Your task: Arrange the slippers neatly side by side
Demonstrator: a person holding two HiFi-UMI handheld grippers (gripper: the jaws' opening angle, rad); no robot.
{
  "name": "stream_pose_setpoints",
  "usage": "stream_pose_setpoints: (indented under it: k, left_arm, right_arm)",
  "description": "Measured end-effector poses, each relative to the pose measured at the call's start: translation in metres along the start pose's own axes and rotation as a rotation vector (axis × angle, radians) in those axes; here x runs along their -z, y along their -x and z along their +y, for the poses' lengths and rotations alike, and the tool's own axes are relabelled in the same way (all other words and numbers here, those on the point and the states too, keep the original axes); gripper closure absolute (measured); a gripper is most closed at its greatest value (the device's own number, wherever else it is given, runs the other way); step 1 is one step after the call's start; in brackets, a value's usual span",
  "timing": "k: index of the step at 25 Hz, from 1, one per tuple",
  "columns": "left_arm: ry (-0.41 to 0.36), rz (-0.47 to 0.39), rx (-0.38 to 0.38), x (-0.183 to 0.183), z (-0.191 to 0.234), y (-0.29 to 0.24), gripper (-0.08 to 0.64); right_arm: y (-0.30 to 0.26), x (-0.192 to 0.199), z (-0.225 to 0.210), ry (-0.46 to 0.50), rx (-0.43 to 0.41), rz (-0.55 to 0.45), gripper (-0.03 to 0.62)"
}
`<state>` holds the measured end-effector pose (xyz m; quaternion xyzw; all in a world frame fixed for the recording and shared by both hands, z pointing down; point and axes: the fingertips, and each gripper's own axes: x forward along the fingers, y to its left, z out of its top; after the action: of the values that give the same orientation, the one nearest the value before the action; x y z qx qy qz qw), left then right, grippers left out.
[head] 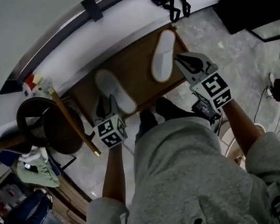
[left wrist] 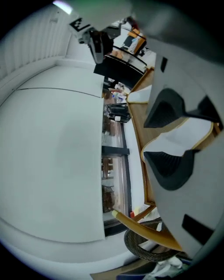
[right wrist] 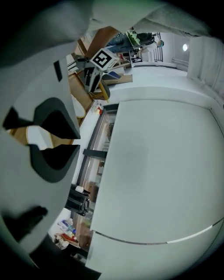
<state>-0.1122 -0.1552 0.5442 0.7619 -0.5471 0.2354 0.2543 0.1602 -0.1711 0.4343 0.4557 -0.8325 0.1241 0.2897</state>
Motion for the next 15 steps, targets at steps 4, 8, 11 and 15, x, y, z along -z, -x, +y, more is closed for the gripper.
stream_pose_setpoints:
  k: [4, 8, 11, 15]
  left_arm:
    - [0.067, -0.047, -0.027, -0.013, -0.017, 0.013, 0.385]
    - [0.084, -0.071, -0.017, -0.020, -0.041, 0.021, 0.385]
    - [0.089, -0.088, -0.030, -0.026, -0.057, 0.026, 0.387]
    - [0.103, -0.115, -0.067, -0.029, -0.075, 0.031, 0.397]
  right_arm:
    - [-0.007, 0.017, -0.008, 0.075, -0.090, 0.039, 0.561]
    - [-0.008, 0.041, -0.007, 0.190, -0.207, 0.085, 0.560]
    - [-0.012, 0.060, -0.012, 0.255, -0.258, 0.109, 0.558]
    - [-0.025, 0.082, -0.018, 0.281, -0.344, 0.129, 0.494]
